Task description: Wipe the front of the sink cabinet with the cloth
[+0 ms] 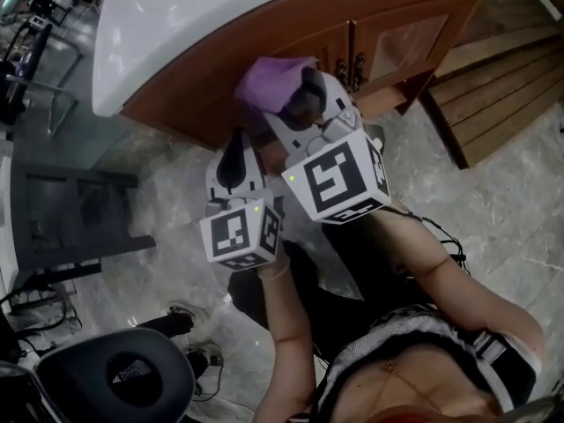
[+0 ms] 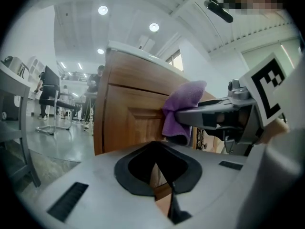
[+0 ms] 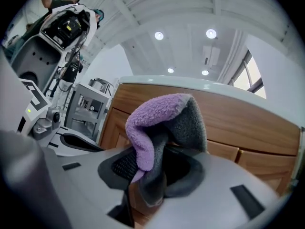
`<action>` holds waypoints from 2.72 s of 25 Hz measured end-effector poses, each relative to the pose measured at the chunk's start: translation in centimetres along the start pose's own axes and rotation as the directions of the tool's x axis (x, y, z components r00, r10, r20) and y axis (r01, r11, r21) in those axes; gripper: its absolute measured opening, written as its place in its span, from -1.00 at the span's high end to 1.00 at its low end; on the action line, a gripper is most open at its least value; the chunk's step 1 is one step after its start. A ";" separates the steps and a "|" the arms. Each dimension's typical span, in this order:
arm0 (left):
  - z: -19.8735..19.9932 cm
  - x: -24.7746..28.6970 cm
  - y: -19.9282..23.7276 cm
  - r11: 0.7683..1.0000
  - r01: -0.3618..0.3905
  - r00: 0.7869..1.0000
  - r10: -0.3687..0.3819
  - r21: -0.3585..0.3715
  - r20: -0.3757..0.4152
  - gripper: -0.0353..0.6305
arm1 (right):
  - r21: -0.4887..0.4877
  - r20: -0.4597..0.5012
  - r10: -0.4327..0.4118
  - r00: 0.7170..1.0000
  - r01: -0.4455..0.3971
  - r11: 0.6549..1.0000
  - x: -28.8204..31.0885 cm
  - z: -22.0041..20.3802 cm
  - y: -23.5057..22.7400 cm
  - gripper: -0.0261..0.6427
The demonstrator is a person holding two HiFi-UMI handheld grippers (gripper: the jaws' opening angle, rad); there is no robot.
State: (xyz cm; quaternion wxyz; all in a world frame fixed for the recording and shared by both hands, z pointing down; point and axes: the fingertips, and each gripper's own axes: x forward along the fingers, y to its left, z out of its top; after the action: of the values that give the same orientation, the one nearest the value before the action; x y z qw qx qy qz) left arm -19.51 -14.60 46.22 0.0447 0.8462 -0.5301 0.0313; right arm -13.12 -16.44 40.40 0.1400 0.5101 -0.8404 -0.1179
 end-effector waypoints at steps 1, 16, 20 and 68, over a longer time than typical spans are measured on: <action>-0.1 0.2 -0.1 1.000 0.004 1.000 -0.004 0.002 -0.003 0.89 | 0.004 -0.007 -0.008 1.000 0.008 1.000 -0.1 -0.3 -0.4 0.38; -1.1 2.4 -2.1 0.999 0.053 0.998 -0.053 0.004 -0.027 0.89 | 0.052 -0.068 -0.109 0.992 0.113 0.992 -3.0 -3.7 -7.2 0.38; -1.3 2.2 -1.8 0.999 0.051 0.998 -0.051 0.008 -0.036 0.89 | 0.067 -0.056 -0.115 0.992 0.119 0.991 -3.4 -3.7 -8.0 0.38; -1.4 -4.4 7.3 0.979 -0.200 0.979 0.199 -0.034 -0.041 0.89 | -0.047 -0.010 0.227 0.974 -0.227 0.973 5.0 -2.6 12.6 0.38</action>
State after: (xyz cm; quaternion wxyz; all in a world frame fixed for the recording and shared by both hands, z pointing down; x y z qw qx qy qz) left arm -27.95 -13.71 47.44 0.0672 0.7870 -0.6119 0.0411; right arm -24.78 -15.31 47.67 0.1667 0.4077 -0.8897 -0.1202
